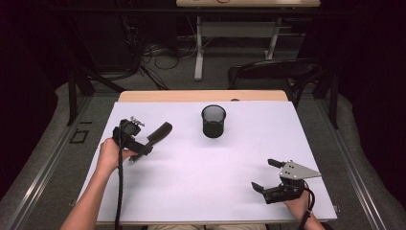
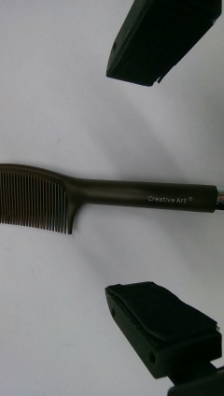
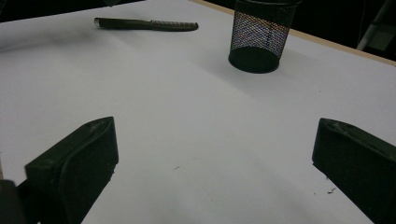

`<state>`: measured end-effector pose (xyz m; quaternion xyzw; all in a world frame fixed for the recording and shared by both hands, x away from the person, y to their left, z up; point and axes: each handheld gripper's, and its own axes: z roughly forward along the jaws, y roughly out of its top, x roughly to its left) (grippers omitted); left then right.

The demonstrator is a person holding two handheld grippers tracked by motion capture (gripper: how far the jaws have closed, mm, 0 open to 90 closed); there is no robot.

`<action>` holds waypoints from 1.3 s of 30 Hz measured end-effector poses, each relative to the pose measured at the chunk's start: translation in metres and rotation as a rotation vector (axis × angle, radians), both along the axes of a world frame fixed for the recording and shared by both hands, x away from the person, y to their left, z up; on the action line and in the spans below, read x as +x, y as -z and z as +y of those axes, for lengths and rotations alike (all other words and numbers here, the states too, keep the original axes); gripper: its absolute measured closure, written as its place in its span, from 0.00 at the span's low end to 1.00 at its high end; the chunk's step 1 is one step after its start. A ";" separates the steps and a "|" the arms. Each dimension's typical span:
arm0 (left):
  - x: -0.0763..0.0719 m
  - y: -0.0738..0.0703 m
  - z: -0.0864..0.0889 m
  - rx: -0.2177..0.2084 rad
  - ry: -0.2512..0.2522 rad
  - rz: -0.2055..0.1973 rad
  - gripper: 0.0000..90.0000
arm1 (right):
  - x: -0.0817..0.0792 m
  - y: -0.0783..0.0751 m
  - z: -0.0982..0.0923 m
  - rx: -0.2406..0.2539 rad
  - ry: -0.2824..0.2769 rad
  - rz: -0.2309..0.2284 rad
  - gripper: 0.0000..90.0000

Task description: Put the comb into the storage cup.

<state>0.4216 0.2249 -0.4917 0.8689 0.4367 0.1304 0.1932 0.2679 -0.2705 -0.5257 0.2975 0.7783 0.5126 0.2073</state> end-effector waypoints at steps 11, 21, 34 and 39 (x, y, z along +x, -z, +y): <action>0.013 0.006 -0.004 0.029 0.000 0.047 0.00 | 0.000 0.000 0.000 -0.003 -0.004 -0.001 0.00; 0.021 0.013 -0.007 0.069 0.054 0.085 0.10 | 0.001 0.001 0.001 -0.003 -0.007 0.004 0.00; 0.032 0.022 -0.017 0.121 0.124 0.151 0.59 | 0.001 0.001 0.001 -0.002 -0.010 0.012 0.00; 0.041 0.023 -0.016 0.118 0.115 0.187 0.69 | 0.002 0.002 0.001 -0.005 -0.012 0.014 0.00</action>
